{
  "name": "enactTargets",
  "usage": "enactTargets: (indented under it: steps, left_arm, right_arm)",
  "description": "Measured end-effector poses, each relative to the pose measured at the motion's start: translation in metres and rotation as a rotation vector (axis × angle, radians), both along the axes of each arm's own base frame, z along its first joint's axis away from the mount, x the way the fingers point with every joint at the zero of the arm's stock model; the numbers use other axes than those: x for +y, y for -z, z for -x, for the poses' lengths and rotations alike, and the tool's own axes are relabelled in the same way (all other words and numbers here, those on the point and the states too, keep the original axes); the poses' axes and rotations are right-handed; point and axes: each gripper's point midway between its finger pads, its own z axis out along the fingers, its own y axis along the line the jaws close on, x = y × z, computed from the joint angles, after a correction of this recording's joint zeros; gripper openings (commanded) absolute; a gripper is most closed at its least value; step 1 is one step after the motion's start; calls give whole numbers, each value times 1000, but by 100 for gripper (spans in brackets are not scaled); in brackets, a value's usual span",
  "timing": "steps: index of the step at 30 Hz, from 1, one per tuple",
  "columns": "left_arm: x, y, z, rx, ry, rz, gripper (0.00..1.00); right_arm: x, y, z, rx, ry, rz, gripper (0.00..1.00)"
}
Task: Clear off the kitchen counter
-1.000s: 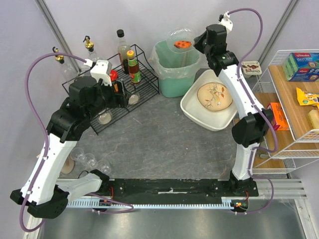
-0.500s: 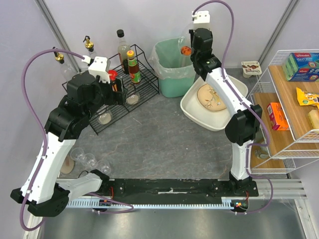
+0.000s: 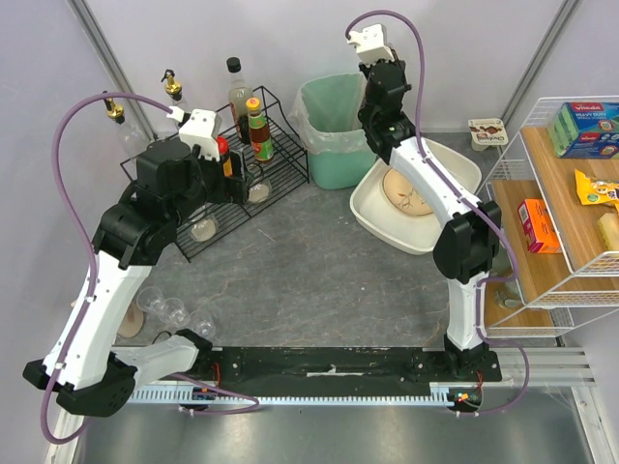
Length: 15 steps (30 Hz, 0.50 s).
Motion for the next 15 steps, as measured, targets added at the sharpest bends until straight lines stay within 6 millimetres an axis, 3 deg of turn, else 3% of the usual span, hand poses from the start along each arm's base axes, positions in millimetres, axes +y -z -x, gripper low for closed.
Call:
enactTargets:
  steps: [15]
  left_arm:
    - [-5, 1, 1, 7, 25, 7, 88]
  right_arm:
    - [8, -3, 1, 14, -18, 145, 0]
